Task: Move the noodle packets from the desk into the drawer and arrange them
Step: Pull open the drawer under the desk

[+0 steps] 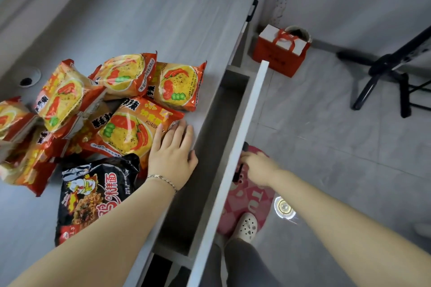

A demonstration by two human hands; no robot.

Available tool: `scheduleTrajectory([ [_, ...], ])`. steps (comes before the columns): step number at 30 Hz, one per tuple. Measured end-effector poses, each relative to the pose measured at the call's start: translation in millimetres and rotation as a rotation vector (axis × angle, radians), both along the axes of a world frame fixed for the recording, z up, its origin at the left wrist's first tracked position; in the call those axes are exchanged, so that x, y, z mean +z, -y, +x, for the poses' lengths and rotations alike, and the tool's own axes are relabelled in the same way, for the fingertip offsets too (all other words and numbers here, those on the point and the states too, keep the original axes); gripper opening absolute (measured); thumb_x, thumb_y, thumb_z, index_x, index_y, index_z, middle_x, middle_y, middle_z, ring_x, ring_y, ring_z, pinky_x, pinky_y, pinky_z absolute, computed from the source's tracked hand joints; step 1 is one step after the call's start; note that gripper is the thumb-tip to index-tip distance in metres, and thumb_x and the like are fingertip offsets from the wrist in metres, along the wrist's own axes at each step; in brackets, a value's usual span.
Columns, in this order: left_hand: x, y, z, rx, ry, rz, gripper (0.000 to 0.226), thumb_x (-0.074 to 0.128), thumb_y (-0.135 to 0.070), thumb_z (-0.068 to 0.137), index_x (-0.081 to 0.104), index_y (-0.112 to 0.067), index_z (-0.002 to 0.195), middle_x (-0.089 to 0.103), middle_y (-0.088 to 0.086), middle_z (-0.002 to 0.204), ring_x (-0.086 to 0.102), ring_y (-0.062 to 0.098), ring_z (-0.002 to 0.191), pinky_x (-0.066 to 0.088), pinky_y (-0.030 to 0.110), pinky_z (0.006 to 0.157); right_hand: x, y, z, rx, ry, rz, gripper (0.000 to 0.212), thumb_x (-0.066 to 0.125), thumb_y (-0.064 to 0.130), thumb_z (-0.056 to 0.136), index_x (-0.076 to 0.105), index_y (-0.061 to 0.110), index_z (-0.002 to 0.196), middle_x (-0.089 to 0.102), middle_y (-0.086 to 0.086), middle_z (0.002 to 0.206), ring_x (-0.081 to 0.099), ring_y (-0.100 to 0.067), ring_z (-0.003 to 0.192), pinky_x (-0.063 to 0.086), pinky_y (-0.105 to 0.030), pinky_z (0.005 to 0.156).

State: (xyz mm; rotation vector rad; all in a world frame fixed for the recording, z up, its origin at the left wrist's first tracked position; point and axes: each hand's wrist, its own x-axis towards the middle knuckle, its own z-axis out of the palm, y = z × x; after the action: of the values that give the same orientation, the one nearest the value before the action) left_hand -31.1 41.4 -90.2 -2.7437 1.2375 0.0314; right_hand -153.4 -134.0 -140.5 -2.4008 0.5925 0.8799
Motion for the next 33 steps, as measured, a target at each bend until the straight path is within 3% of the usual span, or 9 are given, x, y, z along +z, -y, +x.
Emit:
scheduleTrajectory([
  [2, -1, 3, -5, 0.034, 0.011, -0.006, 0.055, 0.037, -0.027, 0.077, 0.061, -0.004, 0.121, 0.064, 0.016, 0.124, 0.064, 0.031, 0.106, 0.020, 0.047, 0.110, 14, 9, -17, -0.461, 0.189, -0.025, 0.043, 0.041, -0.002, 0.080, 0.065, 0.013, 0.113, 0.064, -0.014, 0.124, 0.060, -0.032, 0.110, 0.049, -0.032, 0.086],
  [5, -4, 6, -10, 0.053, 0.019, -0.010, 0.052, 0.048, -0.023, 0.075, 0.059, -0.002, 0.121, 0.062, 0.017, 0.125, 0.063, 0.033, 0.108, 0.021, 0.049, 0.111, 44, 20, -31, -0.933, 0.599, -0.114, 0.033, 0.042, -0.003, 0.087, 0.060, 0.004, 0.114, 0.059, -0.015, 0.121, 0.058, -0.029, 0.108, 0.040, -0.025, 0.082],
  [8, -4, 9, -12, 0.066, 0.010, 0.007, 0.058, 0.069, -0.019, 0.069, 0.058, -0.002, 0.122, 0.062, 0.017, 0.126, 0.062, 0.033, 0.111, 0.030, 0.052, 0.110, 61, 16, -21, -0.536, 0.637, -0.163, 0.034, 0.043, 0.005, 0.090, 0.058, 0.006, 0.120, 0.055, -0.010, 0.128, 0.052, -0.025, 0.118, 0.037, -0.027, 0.093],
  [10, -3, 10, -12, 0.062, 0.008, 0.024, 0.059, 0.071, -0.019, 0.068, 0.058, -0.001, 0.123, 0.061, 0.017, 0.126, 0.061, 0.034, 0.113, 0.031, 0.054, 0.108, 51, 11, -20, -0.140, 0.375, -0.257, 0.038, 0.041, 0.019, 0.094, 0.054, 0.010, 0.128, 0.051, -0.008, 0.138, 0.041, -0.024, 0.132, 0.026, -0.030, 0.109],
  [13, 1, 12, -13, 0.083, -0.020, 0.057, 0.059, 0.065, -0.020, 0.077, 0.050, -0.003, 0.131, 0.053, 0.016, 0.136, 0.052, 0.033, 0.124, 0.024, 0.053, 0.113, 34, 14, -35, 0.179, 0.009, -0.446, 0.043, 0.035, 0.029, 0.095, 0.052, 0.011, 0.131, 0.043, -0.008, 0.146, 0.021, -0.023, 0.145, 0.004, -0.033, 0.119],
  [16, 4, 16, -15, 0.100, -0.041, 0.094, 0.059, 0.053, -0.023, 0.087, 0.035, -0.006, 0.142, 0.038, 0.012, 0.149, 0.035, 0.029, 0.137, 0.010, 0.050, 0.118, 28, 17, -48, 0.208, -0.055, -0.520, 0.042, 0.039, 0.024, 0.093, 0.053, 0.011, 0.131, 0.040, -0.009, 0.148, 0.016, -0.024, 0.146, 0.000, -0.034, 0.119],
  [21, 7, 17, -15, 0.103, -0.032, 0.132, 0.062, 0.043, -0.029, 0.093, 0.020, -0.010, 0.147, 0.025, 0.008, 0.155, 0.022, 0.025, 0.143, 0.004, 0.047, 0.119, 33, 27, -63, 0.175, -0.140, -0.584, 0.039, 0.044, 0.020, 0.089, 0.058, 0.013, 0.125, 0.051, -0.006, 0.136, 0.027, -0.023, 0.140, 0.011, -0.035, 0.119],
  [27, 8, 20, -17, 0.123, -0.059, 0.150, 0.064, 0.046, -0.029, 0.092, 0.021, -0.009, 0.147, 0.023, 0.010, 0.155, 0.021, 0.026, 0.144, 0.003, 0.049, 0.118, 31, 44, -100, 0.099, -0.234, -0.613, 0.035, 0.045, 0.021, 0.087, 0.062, 0.017, 0.118, 0.056, -0.001, 0.124, 0.040, -0.021, 0.125, 0.023, -0.033, 0.109],
  [33, 11, 23, -19, 0.128, -0.045, 0.197, 0.060, 0.041, -0.028, 0.093, 0.021, -0.010, 0.146, 0.024, 0.009, 0.155, 0.022, 0.026, 0.143, 0.006, 0.050, 0.118, 37, 59, -132, 0.088, -0.355, -0.615, 0.043, 0.047, 0.024, 0.086, 0.055, 0.017, 0.127, 0.047, -0.002, 0.138, 0.029, -0.022, 0.137, 0.018, -0.037, 0.116],
])
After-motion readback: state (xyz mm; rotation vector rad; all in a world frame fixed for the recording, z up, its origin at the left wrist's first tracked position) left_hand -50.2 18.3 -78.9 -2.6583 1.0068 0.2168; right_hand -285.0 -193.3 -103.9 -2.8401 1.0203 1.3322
